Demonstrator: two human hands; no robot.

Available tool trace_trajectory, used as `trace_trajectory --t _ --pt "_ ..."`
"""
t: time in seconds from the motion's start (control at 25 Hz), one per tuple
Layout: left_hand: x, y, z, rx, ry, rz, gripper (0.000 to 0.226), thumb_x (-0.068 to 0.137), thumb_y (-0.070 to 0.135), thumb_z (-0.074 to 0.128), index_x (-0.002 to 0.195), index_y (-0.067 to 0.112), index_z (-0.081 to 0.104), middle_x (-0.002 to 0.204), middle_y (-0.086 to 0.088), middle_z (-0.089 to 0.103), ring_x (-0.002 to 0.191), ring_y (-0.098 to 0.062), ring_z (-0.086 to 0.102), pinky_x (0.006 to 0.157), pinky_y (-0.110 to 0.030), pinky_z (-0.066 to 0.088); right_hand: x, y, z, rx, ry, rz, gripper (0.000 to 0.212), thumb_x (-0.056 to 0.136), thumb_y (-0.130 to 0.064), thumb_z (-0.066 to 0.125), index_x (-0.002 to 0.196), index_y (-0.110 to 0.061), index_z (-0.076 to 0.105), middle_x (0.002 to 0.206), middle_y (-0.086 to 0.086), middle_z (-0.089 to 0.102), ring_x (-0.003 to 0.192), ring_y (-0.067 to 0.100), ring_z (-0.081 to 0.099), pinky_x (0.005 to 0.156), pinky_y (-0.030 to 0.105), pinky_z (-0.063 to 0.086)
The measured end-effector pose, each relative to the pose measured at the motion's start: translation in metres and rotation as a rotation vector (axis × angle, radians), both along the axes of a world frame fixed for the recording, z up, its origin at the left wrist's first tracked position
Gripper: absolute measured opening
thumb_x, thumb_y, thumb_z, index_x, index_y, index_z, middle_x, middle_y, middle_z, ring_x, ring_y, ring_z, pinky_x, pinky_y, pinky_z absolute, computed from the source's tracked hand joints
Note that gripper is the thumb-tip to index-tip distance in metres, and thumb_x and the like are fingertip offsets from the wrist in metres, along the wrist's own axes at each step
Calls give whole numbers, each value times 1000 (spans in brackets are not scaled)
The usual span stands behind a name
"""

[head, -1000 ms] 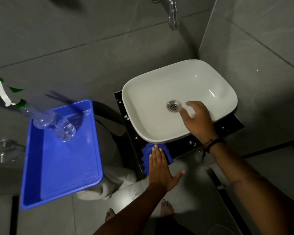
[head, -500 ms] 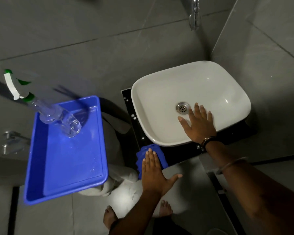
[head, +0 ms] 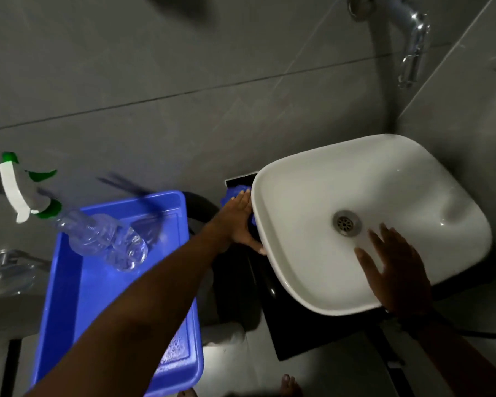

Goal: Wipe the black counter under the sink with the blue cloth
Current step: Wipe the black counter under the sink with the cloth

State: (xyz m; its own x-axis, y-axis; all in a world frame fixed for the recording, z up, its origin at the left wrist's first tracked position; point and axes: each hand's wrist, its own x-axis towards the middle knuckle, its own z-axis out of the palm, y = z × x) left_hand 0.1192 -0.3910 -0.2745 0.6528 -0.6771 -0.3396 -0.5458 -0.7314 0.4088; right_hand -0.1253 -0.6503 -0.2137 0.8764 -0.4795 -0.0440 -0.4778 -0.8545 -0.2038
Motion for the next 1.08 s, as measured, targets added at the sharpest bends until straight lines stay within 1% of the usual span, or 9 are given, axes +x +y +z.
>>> trace_trajectory --t 0.08,0.16,0.32,0.44,0.6,0.72,0.92,1.0,1.08 --pt "43 -9 -2 60 -28 -46 152 52 67 88 158 7 -1 167 -18 -5 155 -33 -5 127 -46 1 1 0 -1 12 4 -12 87 82 -75 11 143 -19 39 156 9 32 145 26 27 117 52 27" --pt "58 -13 -11 72 -73 -90 153 52 70 86 158 6 -5 167 -18 -10 154 -33 -10 126 -46 -2 2 0 1 13 -3 -6 90 81 -76 11 142 -17 41 154 10 35 143 28 30 116 52 28" --pt "48 -8 -21 17 -65 -62 152 54 73 83 158 7 -6 167 -17 -12 154 -32 -12 126 -48 -3 3 1 7 35 7 -19 86 80 -71 20 141 -14 42 152 12 38 142 29 32 116 53 30" --pt "25 6 -16 -11 -22 -27 157 49 75 84 158 8 -8 167 -14 -14 154 -30 -15 127 -48 -2 4 2 12 42 25 -8 86 79 -70 21 140 -13 44 151 12 41 142 29 33 116 52 30" --pt "-59 22 -13 -81 -2 5 159 48 72 86 158 8 -10 166 -14 -18 152 -30 -21 126 -48 -7 2 4 16 60 23 0 79 85 -69 30 138 -13 47 149 12 44 141 29 34 114 53 32" --pt "-133 24 -13 -155 52 69 160 50 71 86 156 9 -16 163 -13 -28 148 -29 -31 124 -44 -15 2 3 13 58 3 -10 79 81 -67 31 135 -13 49 146 12 47 140 29 36 113 54 34" --pt "-250 6 -8 -96 105 115 158 55 73 82 154 7 -21 162 -11 -32 148 -32 -31 121 -43 -20 0 3 13 20 -94 58 70 87 -61 35 125 -6 58 134 19 58 130 37 47 104 55 41" --pt "-286 -7 -1 -81 144 111 154 57 76 79 155 11 -21 160 -9 -34 147 -30 -33 117 -36 -27 -2 8 18 21 -200 60 67 85 -54 40 118 -1 63 130 23 60 126 40 51 103 55 41" --pt "-306 -18 11 -105 190 170 150 59 79 75 156 11 -18 160 -7 -34 148 -28 -32 119 -35 -27 -15 17 25 136 -353 52 54 86 -41 51 119 1 62 136 24 55 128 41 48 107 54 37"
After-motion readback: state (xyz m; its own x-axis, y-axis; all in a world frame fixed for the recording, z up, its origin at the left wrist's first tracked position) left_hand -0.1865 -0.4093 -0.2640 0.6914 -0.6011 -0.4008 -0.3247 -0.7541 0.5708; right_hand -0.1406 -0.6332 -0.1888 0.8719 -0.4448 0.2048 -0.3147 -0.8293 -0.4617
